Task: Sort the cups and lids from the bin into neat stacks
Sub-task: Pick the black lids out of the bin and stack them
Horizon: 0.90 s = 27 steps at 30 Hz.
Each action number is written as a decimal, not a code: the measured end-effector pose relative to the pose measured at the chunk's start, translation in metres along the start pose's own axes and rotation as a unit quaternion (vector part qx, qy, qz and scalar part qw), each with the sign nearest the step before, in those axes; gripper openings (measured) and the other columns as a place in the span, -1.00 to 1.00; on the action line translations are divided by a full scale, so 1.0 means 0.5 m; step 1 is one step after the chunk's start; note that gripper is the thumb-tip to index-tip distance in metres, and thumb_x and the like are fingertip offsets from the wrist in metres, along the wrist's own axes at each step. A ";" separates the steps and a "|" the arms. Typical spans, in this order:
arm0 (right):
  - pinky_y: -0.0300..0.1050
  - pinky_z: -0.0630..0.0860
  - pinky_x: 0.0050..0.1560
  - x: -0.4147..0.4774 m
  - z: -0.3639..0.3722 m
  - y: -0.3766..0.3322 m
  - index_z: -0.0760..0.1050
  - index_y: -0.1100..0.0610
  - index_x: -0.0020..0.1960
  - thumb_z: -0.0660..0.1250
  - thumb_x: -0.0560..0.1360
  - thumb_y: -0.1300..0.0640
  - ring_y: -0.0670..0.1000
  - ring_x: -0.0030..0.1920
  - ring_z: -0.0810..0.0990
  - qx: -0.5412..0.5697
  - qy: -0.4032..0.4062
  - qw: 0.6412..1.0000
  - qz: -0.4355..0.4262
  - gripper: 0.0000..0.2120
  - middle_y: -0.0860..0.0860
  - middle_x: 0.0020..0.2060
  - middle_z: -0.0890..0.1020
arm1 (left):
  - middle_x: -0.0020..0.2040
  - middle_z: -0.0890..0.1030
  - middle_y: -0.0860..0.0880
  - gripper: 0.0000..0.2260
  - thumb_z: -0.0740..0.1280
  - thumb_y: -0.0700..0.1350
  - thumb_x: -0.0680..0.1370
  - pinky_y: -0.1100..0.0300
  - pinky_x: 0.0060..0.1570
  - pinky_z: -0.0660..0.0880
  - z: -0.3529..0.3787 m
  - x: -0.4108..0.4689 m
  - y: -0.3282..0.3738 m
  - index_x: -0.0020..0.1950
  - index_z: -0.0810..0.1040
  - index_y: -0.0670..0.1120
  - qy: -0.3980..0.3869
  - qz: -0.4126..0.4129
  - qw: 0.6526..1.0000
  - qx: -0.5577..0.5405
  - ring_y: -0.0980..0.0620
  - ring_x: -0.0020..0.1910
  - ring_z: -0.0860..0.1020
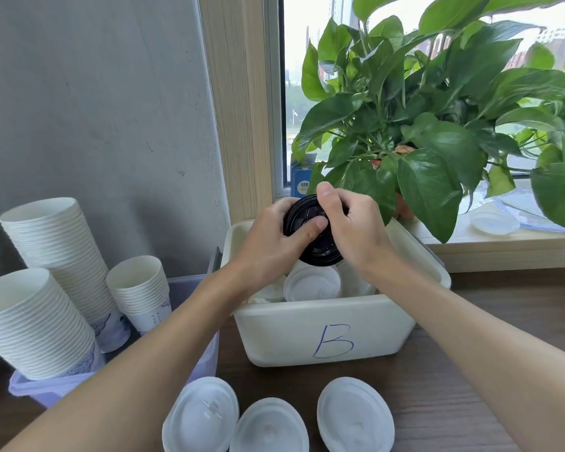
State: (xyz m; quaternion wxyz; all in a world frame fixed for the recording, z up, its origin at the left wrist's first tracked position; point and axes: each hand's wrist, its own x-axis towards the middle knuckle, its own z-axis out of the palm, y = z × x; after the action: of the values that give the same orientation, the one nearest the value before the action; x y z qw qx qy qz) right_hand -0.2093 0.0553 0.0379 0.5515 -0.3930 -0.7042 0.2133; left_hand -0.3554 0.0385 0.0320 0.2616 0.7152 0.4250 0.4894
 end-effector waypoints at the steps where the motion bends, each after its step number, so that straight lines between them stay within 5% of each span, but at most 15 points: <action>1: -0.41 0.31 -0.35 0.000 0.001 -0.001 0.34 -0.10 -0.40 0.14 0.63 -0.04 -0.24 -0.43 0.44 -0.004 0.000 1.000 -0.002 -0.60 -0.30 -0.54 0.47 | 0.02 0.68 -0.04 -0.66 0.41 0.03 0.56 0.21 0.03 0.59 -0.001 0.000 0.000 0.22 0.56 -0.16 -0.001 0.003 1.000 -0.003 0.10 0.01 0.65; 12: -0.40 0.31 -0.33 -0.003 -0.001 0.000 0.31 -0.05 -0.31 0.02 0.64 -0.05 -0.23 -0.37 0.41 -0.041 0.023 0.998 -0.050 -0.65 -0.14 -0.41 0.40 | 0.08 0.65 -0.03 -0.69 0.39 -0.09 0.58 0.32 0.03 0.54 0.001 0.001 0.005 0.29 0.50 -0.16 0.008 0.020 1.000 -0.019 0.14 0.05 0.62; 16: -0.36 0.31 -0.25 0.000 -0.004 0.006 0.33 -0.01 -0.24 -0.01 0.66 0.00 -0.21 -0.34 0.37 -0.016 0.045 0.999 -0.025 -0.67 -0.13 -0.36 0.38 | 0.09 0.63 -0.03 -0.68 0.35 -0.02 0.60 0.24 0.06 0.58 0.002 0.004 -0.002 0.29 0.43 -0.11 0.001 -0.038 0.998 -0.058 0.11 0.06 0.63; 18: -0.41 0.36 -0.16 0.001 -0.004 0.007 0.44 0.04 -0.10 0.03 0.65 -0.01 -0.24 -0.24 0.45 0.005 0.027 1.000 -0.006 -0.72 -0.14 -0.27 0.48 | 0.11 0.64 -0.07 -0.69 0.35 -0.03 0.61 0.07 0.13 0.60 0.000 0.008 -0.008 0.30 0.46 -0.12 0.007 -0.037 0.998 -0.057 0.02 0.10 0.63; 21: -0.50 0.37 0.00 0.001 -0.003 0.004 0.51 0.10 0.18 0.14 0.57 -0.08 -0.34 -0.01 0.51 0.025 0.012 1.000 -0.006 -0.66 -0.18 -0.04 0.58 | 0.20 0.63 -0.06 -0.66 0.34 -0.14 0.62 0.24 0.17 0.54 -0.001 0.009 -0.006 0.40 0.46 -0.13 0.001 -0.010 0.999 -0.048 0.07 0.18 0.60; 24: -0.49 0.40 -0.11 0.001 -0.001 0.003 0.56 0.11 0.12 0.21 0.59 -0.06 -0.30 -0.08 0.55 0.012 -0.001 1.000 0.001 -0.71 -0.14 -0.10 0.63 | 0.25 0.56 0.04 -0.56 0.35 -0.08 0.62 0.42 0.12 0.48 0.002 0.006 -0.004 0.47 0.36 -0.06 0.005 -0.017 0.999 -0.042 0.21 0.18 0.56; 27: -0.48 0.39 -0.19 0.002 0.000 0.003 0.54 0.14 0.07 0.21 0.60 -0.03 -0.30 -0.19 0.54 0.006 0.002 1.000 0.005 -0.73 -0.11 -0.18 0.61 | 0.10 0.65 -0.05 -0.67 0.35 -0.03 0.61 0.26 0.06 0.56 0.003 0.006 -0.006 0.32 0.50 -0.15 0.023 -0.039 0.998 -0.043 0.12 0.05 0.63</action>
State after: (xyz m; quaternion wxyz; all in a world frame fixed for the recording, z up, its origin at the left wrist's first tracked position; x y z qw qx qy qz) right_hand -0.2089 0.0570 0.0375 0.5539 -0.3938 -0.6999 0.2197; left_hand -0.3545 0.0428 0.0305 0.3008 0.6751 0.4368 0.5128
